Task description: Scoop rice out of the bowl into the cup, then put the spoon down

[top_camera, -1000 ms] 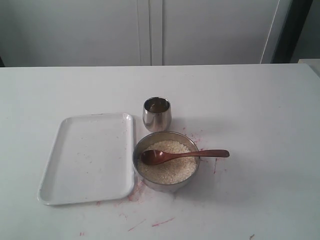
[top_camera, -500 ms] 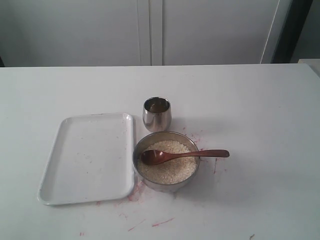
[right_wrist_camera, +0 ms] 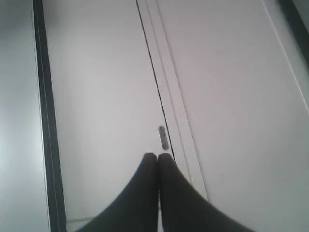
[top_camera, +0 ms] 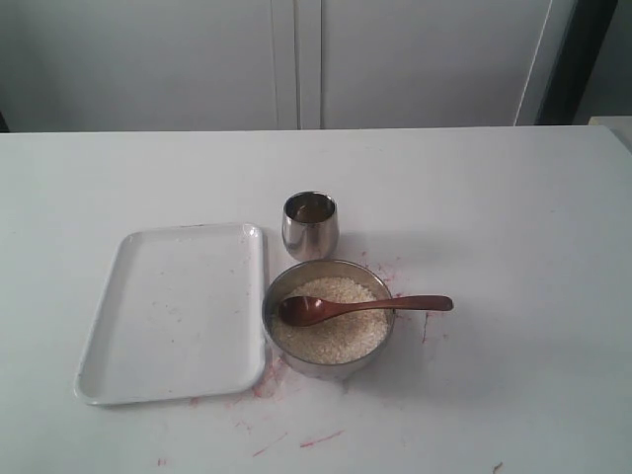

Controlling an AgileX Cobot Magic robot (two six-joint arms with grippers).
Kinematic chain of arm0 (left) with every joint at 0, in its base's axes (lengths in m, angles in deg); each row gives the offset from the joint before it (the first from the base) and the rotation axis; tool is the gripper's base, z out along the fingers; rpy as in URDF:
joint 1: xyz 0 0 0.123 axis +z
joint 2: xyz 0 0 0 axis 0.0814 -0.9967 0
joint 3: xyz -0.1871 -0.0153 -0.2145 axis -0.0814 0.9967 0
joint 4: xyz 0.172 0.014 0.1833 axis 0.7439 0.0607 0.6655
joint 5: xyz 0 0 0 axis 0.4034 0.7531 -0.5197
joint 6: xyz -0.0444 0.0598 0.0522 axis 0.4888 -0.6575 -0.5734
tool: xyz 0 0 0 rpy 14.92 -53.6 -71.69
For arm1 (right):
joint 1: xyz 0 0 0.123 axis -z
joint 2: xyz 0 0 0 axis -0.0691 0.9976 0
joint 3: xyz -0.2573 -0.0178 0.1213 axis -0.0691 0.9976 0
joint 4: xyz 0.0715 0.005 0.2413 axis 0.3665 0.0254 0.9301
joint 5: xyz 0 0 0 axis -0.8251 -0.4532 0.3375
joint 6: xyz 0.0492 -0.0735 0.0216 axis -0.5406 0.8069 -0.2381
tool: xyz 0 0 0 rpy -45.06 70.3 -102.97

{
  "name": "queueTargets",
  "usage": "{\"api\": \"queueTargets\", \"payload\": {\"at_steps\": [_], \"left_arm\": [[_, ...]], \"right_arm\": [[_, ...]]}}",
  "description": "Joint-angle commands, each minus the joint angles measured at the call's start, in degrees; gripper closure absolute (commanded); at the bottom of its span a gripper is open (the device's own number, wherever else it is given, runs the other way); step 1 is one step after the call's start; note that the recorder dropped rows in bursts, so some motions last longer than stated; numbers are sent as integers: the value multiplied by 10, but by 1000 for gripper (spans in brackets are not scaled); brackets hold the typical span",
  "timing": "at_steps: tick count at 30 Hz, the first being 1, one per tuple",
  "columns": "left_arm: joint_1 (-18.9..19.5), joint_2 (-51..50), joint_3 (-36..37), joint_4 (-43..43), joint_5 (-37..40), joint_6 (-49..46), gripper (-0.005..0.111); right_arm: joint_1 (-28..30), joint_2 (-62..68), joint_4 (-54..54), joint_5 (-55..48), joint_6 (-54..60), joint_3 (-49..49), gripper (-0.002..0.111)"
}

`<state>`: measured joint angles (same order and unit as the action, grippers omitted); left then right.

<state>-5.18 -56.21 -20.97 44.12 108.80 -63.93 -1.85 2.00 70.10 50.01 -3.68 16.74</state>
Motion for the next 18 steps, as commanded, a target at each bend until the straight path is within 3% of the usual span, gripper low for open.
{"api": "queueTargets", "payload": {"at_steps": [1,11,18], "left_arm": [[-2,-4,5,0,23,3,92],[-2,-4,5,0,23,3,92],[-2,-4,5,0,23,3,92]], "right_arm": [[-38,72,-1,-112,86,-81,108],[-158,280,76,-383,275,-235,108],[-172,404,73,-477,387,-244,108]]}}
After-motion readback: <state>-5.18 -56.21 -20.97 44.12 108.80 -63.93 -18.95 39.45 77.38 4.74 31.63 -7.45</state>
